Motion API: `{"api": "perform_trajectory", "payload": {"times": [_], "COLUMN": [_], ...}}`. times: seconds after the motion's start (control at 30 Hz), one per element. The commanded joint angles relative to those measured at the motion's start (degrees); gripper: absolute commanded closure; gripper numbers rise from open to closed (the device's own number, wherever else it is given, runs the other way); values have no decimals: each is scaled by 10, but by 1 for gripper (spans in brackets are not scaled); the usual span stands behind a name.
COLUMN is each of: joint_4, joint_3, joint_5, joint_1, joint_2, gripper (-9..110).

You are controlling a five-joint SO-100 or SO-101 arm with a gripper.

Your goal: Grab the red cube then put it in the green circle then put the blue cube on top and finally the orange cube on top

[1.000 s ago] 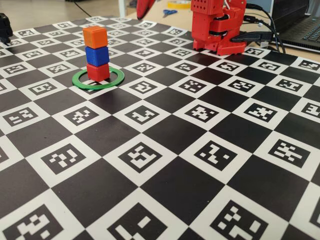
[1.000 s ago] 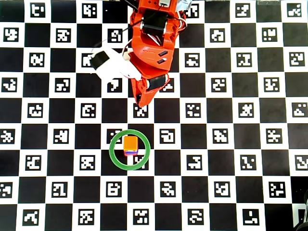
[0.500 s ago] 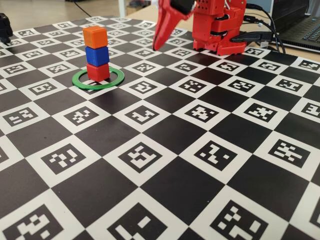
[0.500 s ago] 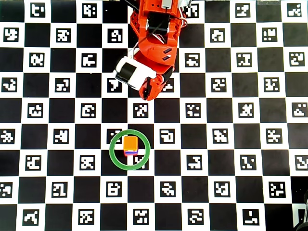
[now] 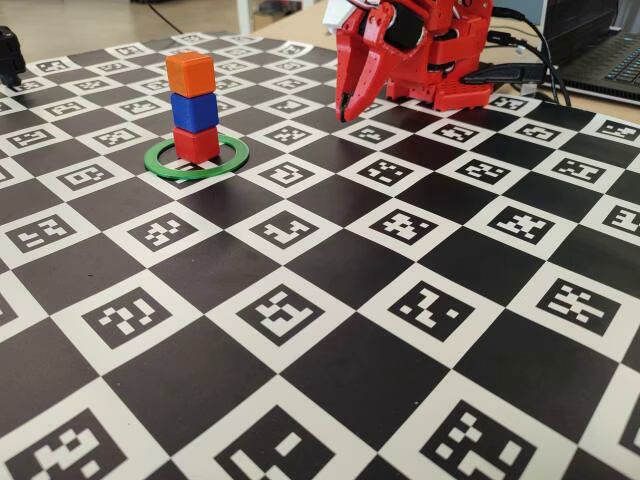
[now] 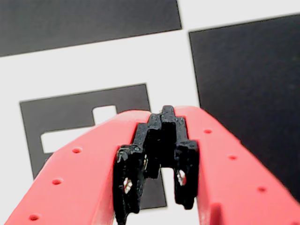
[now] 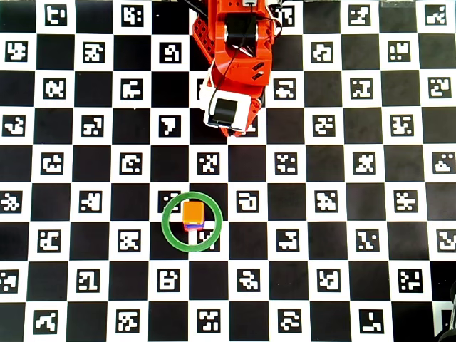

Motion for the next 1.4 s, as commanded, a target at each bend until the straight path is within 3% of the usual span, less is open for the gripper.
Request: {"api": "perform_trajectory", "payload": {"times": [0.0, 0.67, 1.37], "joint_4": [34, 56, 57], "joint_3": [33, 33, 33], "joint_5": [-5, -19, -25], "joint_1": [1, 56, 49], "joint_2": [12, 51, 51], "gripper": [107, 107, 107]}}
